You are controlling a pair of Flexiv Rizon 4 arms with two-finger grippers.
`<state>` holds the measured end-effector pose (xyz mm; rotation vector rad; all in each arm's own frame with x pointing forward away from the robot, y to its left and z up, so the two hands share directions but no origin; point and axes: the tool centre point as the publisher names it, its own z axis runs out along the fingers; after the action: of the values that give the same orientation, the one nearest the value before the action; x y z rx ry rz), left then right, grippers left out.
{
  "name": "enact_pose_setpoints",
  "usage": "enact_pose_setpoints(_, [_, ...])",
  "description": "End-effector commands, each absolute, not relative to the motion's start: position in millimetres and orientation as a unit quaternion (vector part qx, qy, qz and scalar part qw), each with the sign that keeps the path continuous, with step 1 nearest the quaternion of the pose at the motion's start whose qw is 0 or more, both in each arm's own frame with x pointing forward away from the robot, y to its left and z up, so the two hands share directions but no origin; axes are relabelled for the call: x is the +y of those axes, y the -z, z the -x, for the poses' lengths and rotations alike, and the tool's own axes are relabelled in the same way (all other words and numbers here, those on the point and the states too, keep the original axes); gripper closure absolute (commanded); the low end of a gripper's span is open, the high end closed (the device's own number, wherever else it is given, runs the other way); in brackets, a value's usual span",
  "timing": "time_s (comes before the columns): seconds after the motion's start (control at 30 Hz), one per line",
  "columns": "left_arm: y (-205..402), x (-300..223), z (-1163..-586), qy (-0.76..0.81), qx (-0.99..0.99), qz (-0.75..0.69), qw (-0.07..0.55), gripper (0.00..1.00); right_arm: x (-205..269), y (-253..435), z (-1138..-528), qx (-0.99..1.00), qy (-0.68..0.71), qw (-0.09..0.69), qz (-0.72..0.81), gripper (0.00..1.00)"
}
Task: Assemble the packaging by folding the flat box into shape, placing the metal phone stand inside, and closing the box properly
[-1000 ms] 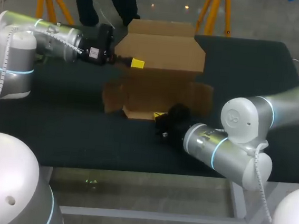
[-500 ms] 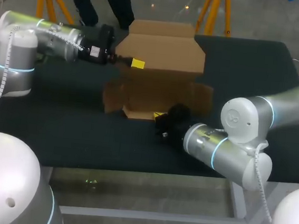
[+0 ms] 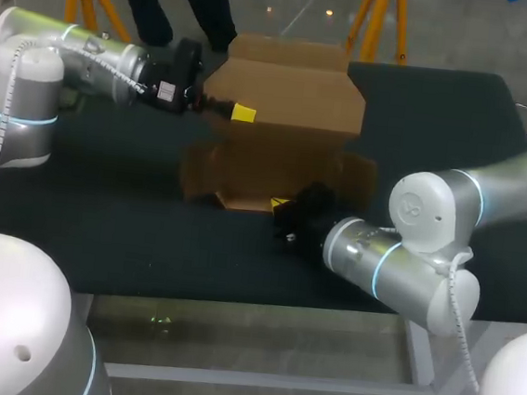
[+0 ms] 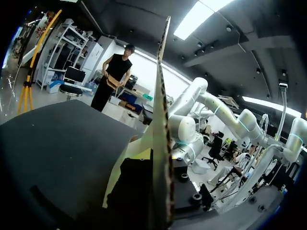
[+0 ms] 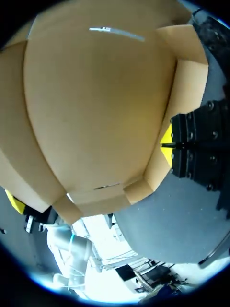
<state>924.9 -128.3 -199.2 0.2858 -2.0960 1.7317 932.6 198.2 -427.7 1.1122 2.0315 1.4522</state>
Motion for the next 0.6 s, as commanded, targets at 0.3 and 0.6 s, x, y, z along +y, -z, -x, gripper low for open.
enact_pose_setpoints(0.3, [195.7, -126.2, -913.5, -0.63, -0.756, -0.073, 0.159, 1.0, 199.3, 433.3, -932.5, 0.726, -0.521, 0.205, -0.399, 1.0])
enact_pose_setpoints(0.6, [195.7, -126.2, -913.5, -0.63, -0.756, -0.073, 0.159, 1.0, 199.3, 433.3, -932.5, 0.726, -0.521, 0.205, -0.399, 1.0])
